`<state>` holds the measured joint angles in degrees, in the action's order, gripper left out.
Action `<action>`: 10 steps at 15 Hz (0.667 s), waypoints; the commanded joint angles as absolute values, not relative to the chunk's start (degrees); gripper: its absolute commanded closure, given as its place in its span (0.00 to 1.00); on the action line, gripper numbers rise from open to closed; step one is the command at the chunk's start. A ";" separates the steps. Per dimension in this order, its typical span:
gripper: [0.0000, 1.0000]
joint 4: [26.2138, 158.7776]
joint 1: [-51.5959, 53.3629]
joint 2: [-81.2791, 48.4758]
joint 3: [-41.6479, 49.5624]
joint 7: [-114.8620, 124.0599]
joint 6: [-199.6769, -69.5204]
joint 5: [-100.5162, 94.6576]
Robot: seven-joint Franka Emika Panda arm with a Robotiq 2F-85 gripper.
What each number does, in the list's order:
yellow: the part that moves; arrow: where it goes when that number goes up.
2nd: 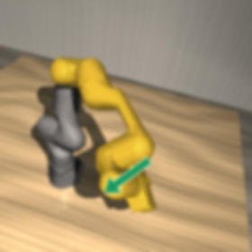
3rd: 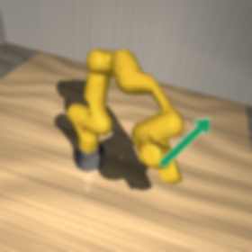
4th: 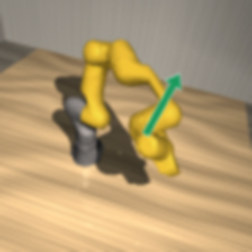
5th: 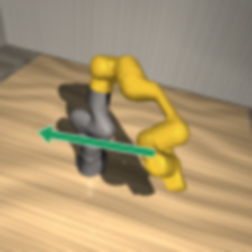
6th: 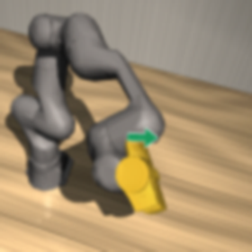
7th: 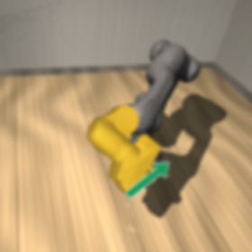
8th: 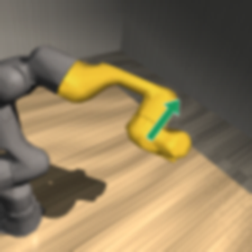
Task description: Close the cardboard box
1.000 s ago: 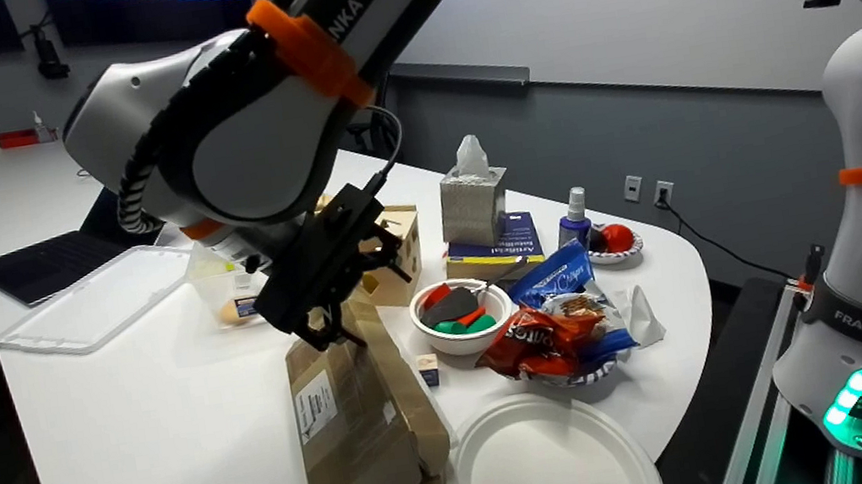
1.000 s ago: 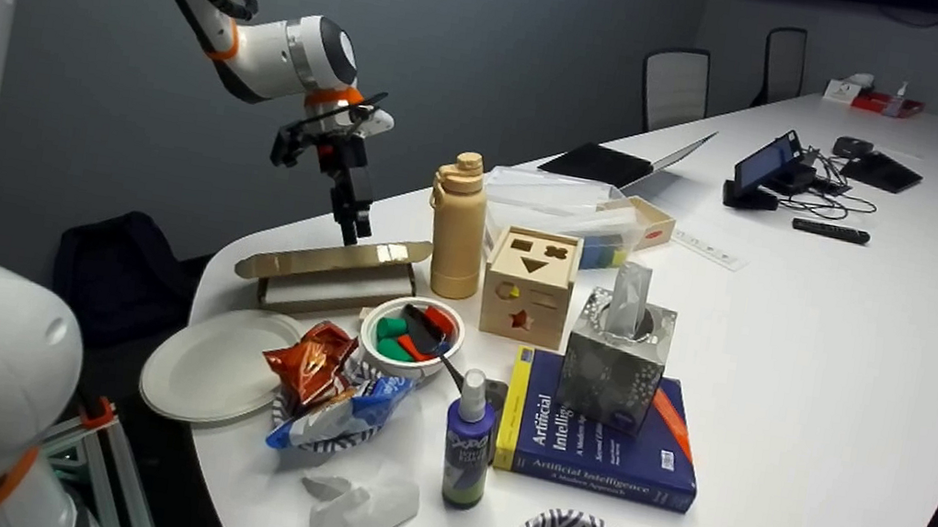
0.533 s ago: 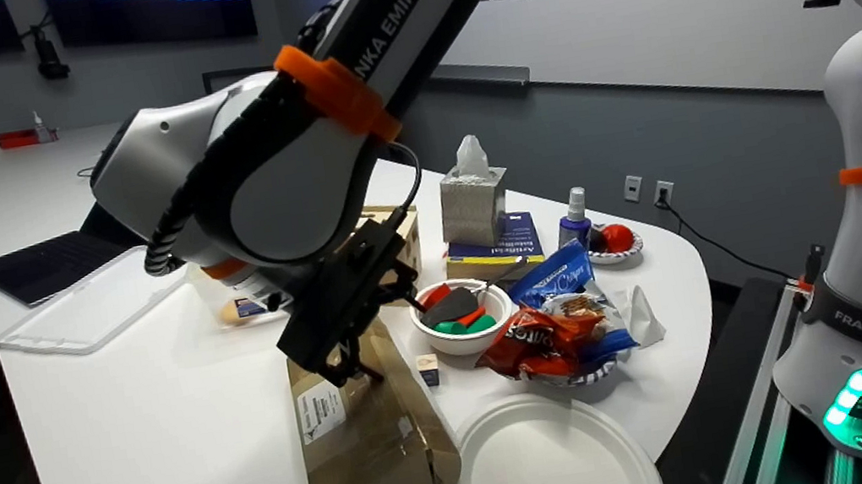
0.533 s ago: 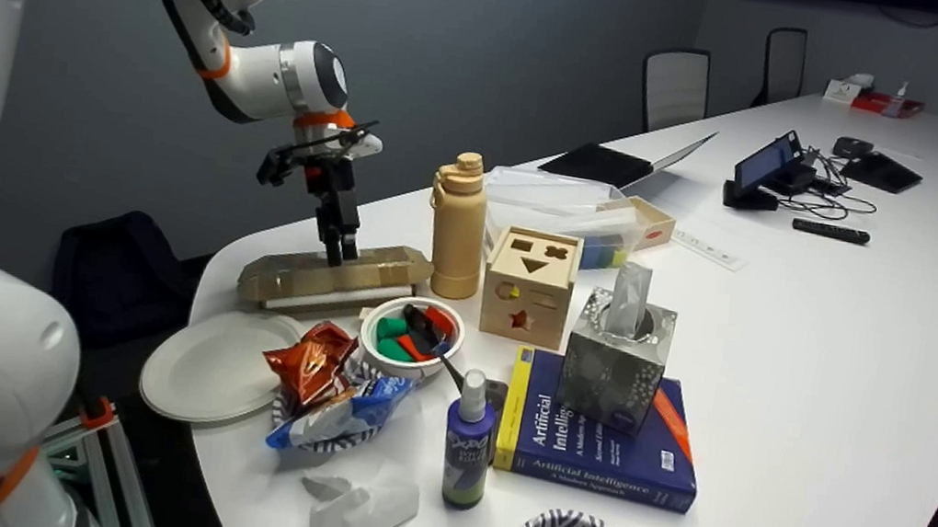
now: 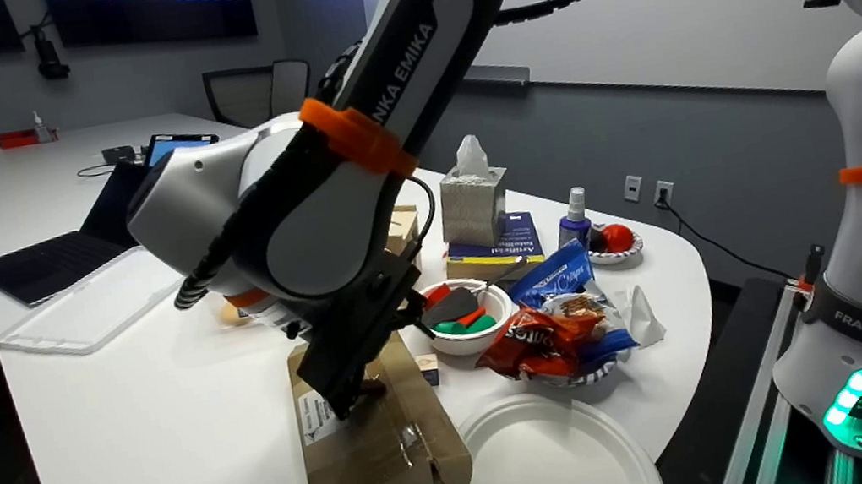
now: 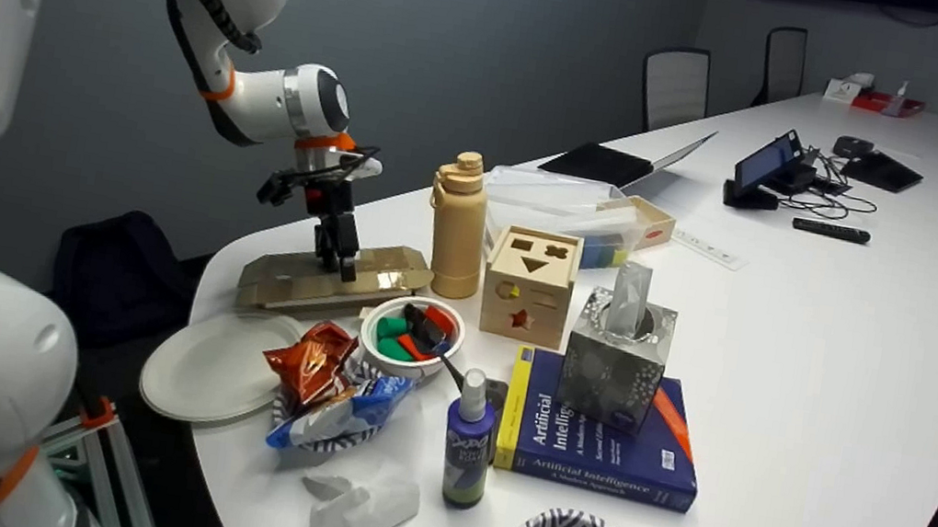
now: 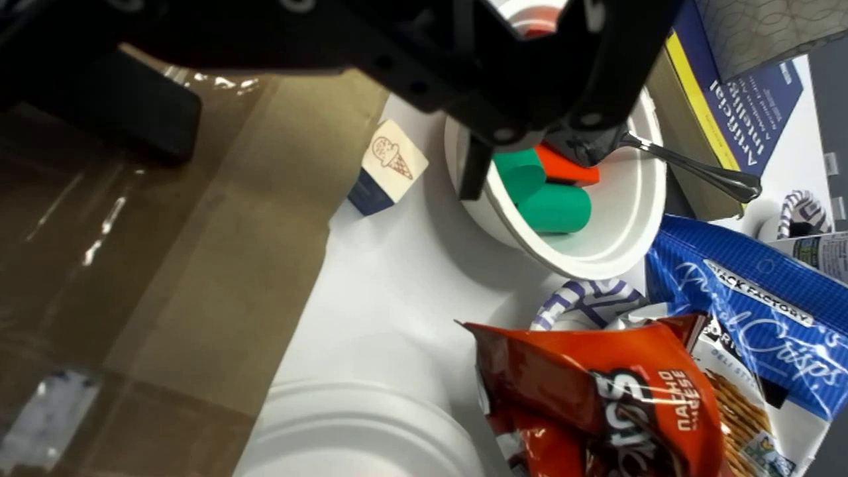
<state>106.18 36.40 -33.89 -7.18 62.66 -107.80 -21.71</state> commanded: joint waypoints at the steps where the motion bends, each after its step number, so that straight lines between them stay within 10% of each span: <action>1: 0.00 109.02 35.69 -34.11 -7.89 62.56 -110.73 -21.64; 10: 0.00 113.89 35.79 -33.78 -8.49 62.05 -113.59 -22.22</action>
<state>108.73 36.35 -33.55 -7.52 62.56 -109.93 -21.87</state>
